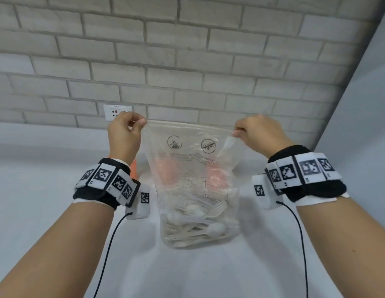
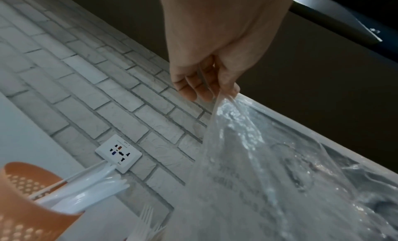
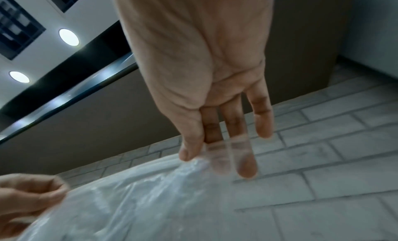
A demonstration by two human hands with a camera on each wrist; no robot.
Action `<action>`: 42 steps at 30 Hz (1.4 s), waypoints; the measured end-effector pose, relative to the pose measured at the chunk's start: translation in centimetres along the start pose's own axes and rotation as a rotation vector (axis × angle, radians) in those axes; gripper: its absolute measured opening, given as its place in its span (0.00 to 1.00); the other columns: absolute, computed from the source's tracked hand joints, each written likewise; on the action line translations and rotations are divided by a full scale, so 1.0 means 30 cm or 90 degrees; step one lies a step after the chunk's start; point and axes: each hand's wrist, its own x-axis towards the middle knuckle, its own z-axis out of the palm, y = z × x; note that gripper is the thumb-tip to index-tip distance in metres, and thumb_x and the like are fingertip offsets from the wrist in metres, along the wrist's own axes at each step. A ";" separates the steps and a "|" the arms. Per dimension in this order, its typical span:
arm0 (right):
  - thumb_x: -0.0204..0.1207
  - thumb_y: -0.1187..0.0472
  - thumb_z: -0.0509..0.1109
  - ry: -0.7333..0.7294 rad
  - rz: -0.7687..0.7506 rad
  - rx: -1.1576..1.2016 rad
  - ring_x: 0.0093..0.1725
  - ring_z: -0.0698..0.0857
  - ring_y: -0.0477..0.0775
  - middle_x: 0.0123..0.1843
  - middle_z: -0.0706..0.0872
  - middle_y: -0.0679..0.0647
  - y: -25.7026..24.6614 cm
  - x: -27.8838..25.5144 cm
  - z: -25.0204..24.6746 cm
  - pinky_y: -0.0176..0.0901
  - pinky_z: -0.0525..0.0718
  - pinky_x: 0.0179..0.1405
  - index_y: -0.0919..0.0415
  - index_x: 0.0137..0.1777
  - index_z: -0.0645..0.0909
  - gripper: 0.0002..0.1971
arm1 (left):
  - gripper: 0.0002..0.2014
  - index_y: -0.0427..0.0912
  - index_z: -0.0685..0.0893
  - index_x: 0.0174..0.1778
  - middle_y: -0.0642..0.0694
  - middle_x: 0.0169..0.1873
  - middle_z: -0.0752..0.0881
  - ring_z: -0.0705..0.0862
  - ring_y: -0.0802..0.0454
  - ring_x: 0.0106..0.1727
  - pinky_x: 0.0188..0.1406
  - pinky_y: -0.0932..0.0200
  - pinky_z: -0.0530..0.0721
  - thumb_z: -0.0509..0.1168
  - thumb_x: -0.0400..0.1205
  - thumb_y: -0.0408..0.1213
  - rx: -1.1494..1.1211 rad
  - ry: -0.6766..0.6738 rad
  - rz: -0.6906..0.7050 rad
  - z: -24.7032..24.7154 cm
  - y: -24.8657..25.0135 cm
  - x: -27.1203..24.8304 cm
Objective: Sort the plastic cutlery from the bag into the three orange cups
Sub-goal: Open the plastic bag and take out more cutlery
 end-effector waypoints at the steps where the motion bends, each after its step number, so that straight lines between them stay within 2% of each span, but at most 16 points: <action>1: 0.82 0.52 0.60 0.004 0.017 0.005 0.50 0.81 0.58 0.49 0.86 0.55 0.029 -0.006 -0.008 0.43 0.68 0.44 0.58 0.50 0.84 0.13 | 0.06 0.31 0.85 0.46 0.47 0.43 0.81 0.77 0.51 0.44 0.42 0.65 0.73 0.65 0.80 0.31 0.000 0.005 -0.013 0.003 -0.002 0.001; 5: 0.81 0.55 0.63 0.032 0.058 0.052 0.49 0.83 0.60 0.45 0.87 0.56 0.114 -0.022 0.002 0.45 0.74 0.44 0.61 0.47 0.84 0.12 | 0.07 0.33 0.83 0.48 0.41 0.48 0.81 0.78 0.48 0.48 0.46 0.64 0.70 0.61 0.82 0.31 0.051 -0.029 0.000 0.038 0.017 0.003; 8: 0.79 0.59 0.66 0.056 0.021 0.181 0.40 0.85 0.58 0.37 0.88 0.59 0.131 -0.020 0.024 0.44 0.79 0.43 0.64 0.40 0.83 0.11 | 0.10 0.44 0.84 0.57 0.44 0.60 0.80 0.75 0.43 0.64 0.66 0.49 0.68 0.61 0.83 0.40 0.198 -0.146 0.177 0.064 0.089 0.003; 10: 0.79 0.61 0.67 0.075 0.001 0.287 0.33 0.84 0.52 0.33 0.87 0.57 0.127 -0.017 0.027 0.40 0.78 0.39 0.61 0.40 0.84 0.08 | 0.14 0.54 0.83 0.59 0.51 0.60 0.80 0.73 0.47 0.66 0.71 0.44 0.60 0.61 0.81 0.51 0.312 -0.268 0.290 0.093 0.152 -0.007; 14: 0.77 0.65 0.68 0.094 -0.032 0.437 0.26 0.81 0.41 0.30 0.83 0.51 0.129 -0.014 0.044 0.42 0.83 0.41 0.64 0.44 0.86 0.05 | 0.10 0.52 0.85 0.49 0.54 0.46 0.79 0.75 0.51 0.53 0.58 0.51 0.67 0.67 0.76 0.51 0.272 -0.409 0.305 0.150 0.194 -0.021; 18: 0.78 0.66 0.68 0.104 -0.025 0.464 0.31 0.82 0.51 0.30 0.83 0.54 0.157 -0.020 0.081 0.47 0.82 0.42 0.60 0.43 0.84 0.05 | 0.09 0.47 0.77 0.38 0.51 0.42 0.75 0.72 0.53 0.47 0.43 0.65 0.69 0.66 0.79 0.46 0.161 -0.513 0.281 0.157 0.181 -0.035; 21: 0.79 0.63 0.66 0.043 0.006 0.497 0.29 0.80 0.40 0.30 0.82 0.52 0.154 -0.033 0.101 0.33 0.77 0.36 0.62 0.40 0.82 0.07 | 0.11 0.43 0.73 0.35 0.54 0.33 0.74 0.73 0.53 0.38 0.35 0.70 0.68 0.67 0.80 0.41 0.148 -0.504 0.345 0.139 0.193 -0.050; 23: 0.80 0.59 0.65 -0.019 0.029 0.586 0.26 0.79 0.39 0.29 0.82 0.55 0.127 -0.040 0.103 0.30 0.76 0.33 0.64 0.35 0.80 0.13 | 0.09 0.42 0.73 0.36 0.56 0.32 0.72 0.71 0.55 0.36 0.35 0.72 0.68 0.68 0.78 0.33 0.163 -0.470 0.395 0.139 0.203 -0.058; 26: 0.77 0.58 0.69 -0.154 -0.004 0.621 0.26 0.76 0.44 0.25 0.80 0.50 0.079 -0.047 0.103 0.32 0.74 0.32 0.65 0.34 0.80 0.13 | 0.09 0.37 0.78 0.38 0.52 0.32 0.73 0.71 0.53 0.34 0.34 0.72 0.68 0.62 0.73 0.18 0.160 -0.403 0.424 0.158 0.200 -0.082; 28: 0.75 0.59 0.71 -0.266 -0.033 0.620 0.28 0.74 0.46 0.26 0.79 0.49 0.040 -0.048 0.115 0.36 0.73 0.31 0.68 0.40 0.82 0.10 | 0.14 0.39 0.76 0.32 0.51 0.28 0.72 0.71 0.50 0.31 0.33 0.68 0.65 0.58 0.65 0.13 0.156 -0.373 0.449 0.164 0.181 -0.102; 31: 0.77 0.61 0.69 -0.264 -0.076 0.447 0.29 0.72 0.50 0.28 0.75 0.52 -0.021 -0.039 0.165 0.40 0.71 0.31 0.70 0.36 0.77 0.12 | 0.21 0.46 0.65 0.25 0.56 0.23 0.65 0.67 0.52 0.25 0.28 0.64 0.66 0.63 0.62 0.15 0.165 -0.362 0.478 0.163 0.151 -0.117; 34: 0.83 0.63 0.55 -0.090 0.076 0.266 0.34 0.73 0.54 0.33 0.71 0.51 -0.044 -0.021 0.203 0.41 0.66 0.27 0.58 0.37 0.67 0.11 | 0.18 0.46 0.67 0.29 0.54 0.27 0.72 0.68 0.58 0.26 0.27 0.62 0.70 0.69 0.72 0.24 0.225 -0.468 0.435 0.136 0.147 -0.129; 36: 0.85 0.63 0.51 0.043 0.212 0.365 0.37 0.76 0.55 0.40 0.76 0.55 -0.030 -0.012 0.223 0.42 0.70 0.30 0.61 0.48 0.68 0.06 | 0.10 0.46 0.73 0.38 0.51 0.34 0.83 0.73 0.60 0.30 0.35 0.61 0.71 0.66 0.80 0.45 0.337 -0.628 0.332 0.095 0.159 -0.155; 38: 0.86 0.62 0.51 0.089 0.318 0.555 0.40 0.80 0.55 0.46 0.80 0.57 -0.028 -0.008 0.245 0.37 0.73 0.27 0.62 0.50 0.68 0.06 | 0.19 0.48 0.79 0.45 0.48 0.37 0.88 0.78 0.60 0.37 0.49 0.57 0.75 0.52 0.83 0.58 0.377 -0.751 0.161 0.067 0.149 -0.190; 40: 0.85 0.65 0.51 0.066 0.429 0.840 0.30 0.83 0.53 0.38 0.84 0.56 -0.039 -0.008 0.278 0.35 0.74 0.21 0.60 0.44 0.69 0.10 | 0.23 0.47 0.83 0.45 0.45 0.29 0.88 0.78 0.68 0.35 0.60 0.54 0.71 0.46 0.85 0.56 0.247 -0.725 0.021 0.056 0.113 -0.223; 42: 0.82 0.73 0.51 0.046 0.515 1.119 0.20 0.81 0.50 0.24 0.81 0.56 -0.052 -0.016 0.280 0.38 0.74 0.22 0.64 0.38 0.72 0.14 | 0.14 0.46 0.80 0.41 0.48 0.21 0.85 0.79 0.63 0.26 0.46 0.61 0.76 0.56 0.84 0.50 0.144 -0.560 -0.008 0.061 0.058 -0.242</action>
